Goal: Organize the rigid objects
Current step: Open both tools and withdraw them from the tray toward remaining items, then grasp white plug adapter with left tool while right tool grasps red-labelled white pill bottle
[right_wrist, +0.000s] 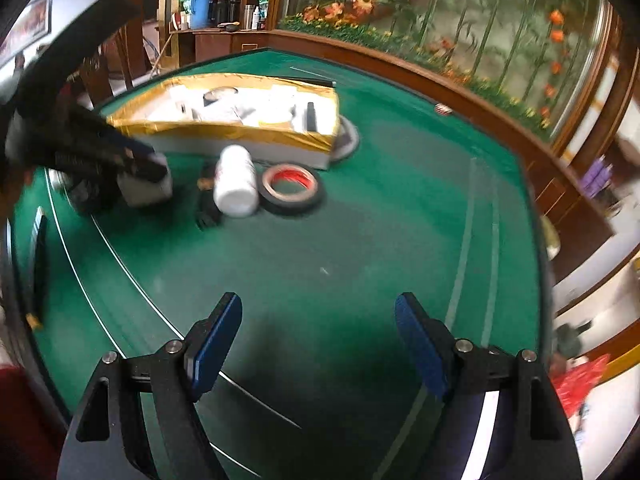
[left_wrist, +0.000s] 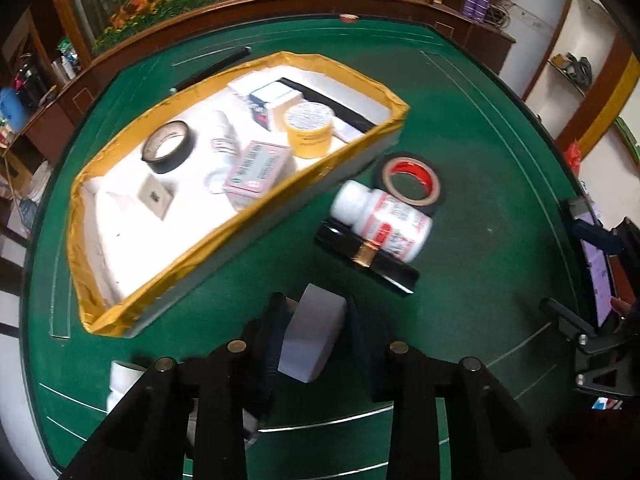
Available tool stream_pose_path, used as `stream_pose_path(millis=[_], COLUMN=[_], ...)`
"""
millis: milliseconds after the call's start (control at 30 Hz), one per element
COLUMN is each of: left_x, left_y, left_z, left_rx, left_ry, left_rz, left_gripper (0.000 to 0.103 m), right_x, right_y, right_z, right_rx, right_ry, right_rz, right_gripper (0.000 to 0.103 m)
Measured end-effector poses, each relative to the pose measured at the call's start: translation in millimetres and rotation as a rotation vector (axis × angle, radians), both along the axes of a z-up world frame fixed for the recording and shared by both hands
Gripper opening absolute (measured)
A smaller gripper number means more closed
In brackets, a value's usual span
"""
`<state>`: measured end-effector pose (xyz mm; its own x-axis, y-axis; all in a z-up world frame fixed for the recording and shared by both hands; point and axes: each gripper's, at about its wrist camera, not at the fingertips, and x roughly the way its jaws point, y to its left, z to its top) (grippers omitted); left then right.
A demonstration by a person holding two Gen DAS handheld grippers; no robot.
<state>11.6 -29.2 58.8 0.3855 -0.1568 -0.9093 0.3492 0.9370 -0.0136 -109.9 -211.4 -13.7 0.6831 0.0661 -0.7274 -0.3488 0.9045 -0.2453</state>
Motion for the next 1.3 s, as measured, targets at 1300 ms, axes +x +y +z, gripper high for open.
stream_pose_path(millis=[1300], left_x=[-22], left_y=[3], left_z=[4], left_rx=[-0.082], left_ry=[0.045], left_rz=[0.013], left_gripper=[0.032], right_x=[110], right_y=[39], right_z=[14], right_rx=[0.320], right_ry=[0.179], right_rz=[0.013], right_gripper=[0.070])
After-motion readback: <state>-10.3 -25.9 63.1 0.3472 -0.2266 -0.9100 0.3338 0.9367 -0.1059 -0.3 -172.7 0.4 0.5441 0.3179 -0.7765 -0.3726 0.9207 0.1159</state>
